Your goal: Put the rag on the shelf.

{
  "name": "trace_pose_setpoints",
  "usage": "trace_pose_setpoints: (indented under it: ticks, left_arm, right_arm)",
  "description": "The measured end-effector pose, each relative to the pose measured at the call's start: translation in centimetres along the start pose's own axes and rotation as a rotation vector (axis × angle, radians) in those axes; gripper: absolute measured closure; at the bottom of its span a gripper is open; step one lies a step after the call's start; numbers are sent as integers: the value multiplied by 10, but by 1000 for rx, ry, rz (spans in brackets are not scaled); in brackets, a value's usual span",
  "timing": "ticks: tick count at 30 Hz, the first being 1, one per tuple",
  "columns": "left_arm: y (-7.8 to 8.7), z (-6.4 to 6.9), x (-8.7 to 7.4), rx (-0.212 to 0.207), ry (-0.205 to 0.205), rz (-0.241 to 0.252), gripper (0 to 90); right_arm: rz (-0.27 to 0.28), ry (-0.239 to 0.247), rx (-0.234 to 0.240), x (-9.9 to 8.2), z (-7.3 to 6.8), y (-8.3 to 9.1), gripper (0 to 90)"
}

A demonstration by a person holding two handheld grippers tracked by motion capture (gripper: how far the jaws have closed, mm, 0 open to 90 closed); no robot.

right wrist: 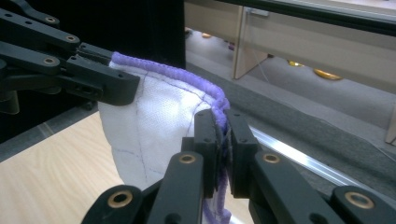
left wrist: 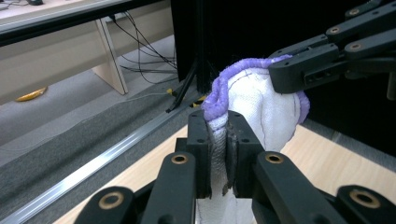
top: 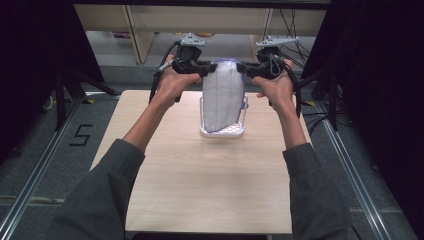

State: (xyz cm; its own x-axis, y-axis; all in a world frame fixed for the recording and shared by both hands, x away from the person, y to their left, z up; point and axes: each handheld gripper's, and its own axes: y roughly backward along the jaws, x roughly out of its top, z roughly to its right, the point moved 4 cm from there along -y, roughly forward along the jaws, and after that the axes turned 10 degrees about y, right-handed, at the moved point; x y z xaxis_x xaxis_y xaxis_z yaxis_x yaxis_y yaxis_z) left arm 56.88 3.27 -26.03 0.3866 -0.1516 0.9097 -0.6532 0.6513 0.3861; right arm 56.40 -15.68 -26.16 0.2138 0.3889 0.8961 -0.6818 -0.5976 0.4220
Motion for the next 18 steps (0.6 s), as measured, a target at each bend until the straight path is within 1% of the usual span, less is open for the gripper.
trace_pose_setpoints:
  ticks: [1,2,4,5,6,7,9,11,13,14,15,16,17,18]
  left_arm:
    - [-2,-2,2,2,6,5,814]
    - [-5,-3,3,0,10,13,814]
    - [-10,-6,6,2,10,17,813]
    - [-13,-7,7,3,22,21,813]
    - [-16,-9,8,4,25,27,813]
    - [-20,-11,8,12,23,30,813]
    - [-27,-15,9,8,22,36,811]
    - [-34,-20,9,-3,62,60,810]
    - [-41,-26,9,-1,88,73,811]
    - [-45,-29,8,-2,92,73,811]
    - [-48,-31,6,1,93,73,811]
    - [-52,-33,3,12,94,68,811]
    - [-55,-35,1,17,96,64,810]
    - [-57,-37,0,23,102,62,810]
  right_arm:
    - [0,-7,-1,2,2,-3,853]
    - [-5,-3,-6,4,5,-5,853]
    - [0,-13,-19,7,9,-9,853]
    - [2,-16,-22,9,11,-12,853]
    - [-7,-29,-25,9,12,-15,853]
    - [-5,-25,-36,10,16,-18,853]
    - [-18,-37,-50,9,21,-25,853]
    - [-36,-54,-68,8,27,-33,853]
    - [-40,-60,-81,6,33,-40,853]
    - [-43,-56,-86,5,35,-46,853]
    - [-43,-56,-86,5,35,-46,853]
    - [-51,-59,-93,4,35,-50,853]
    - [-71,-49,-101,1,37,-59,853]
    - [-71,-49,-101,1,37,-59,853]
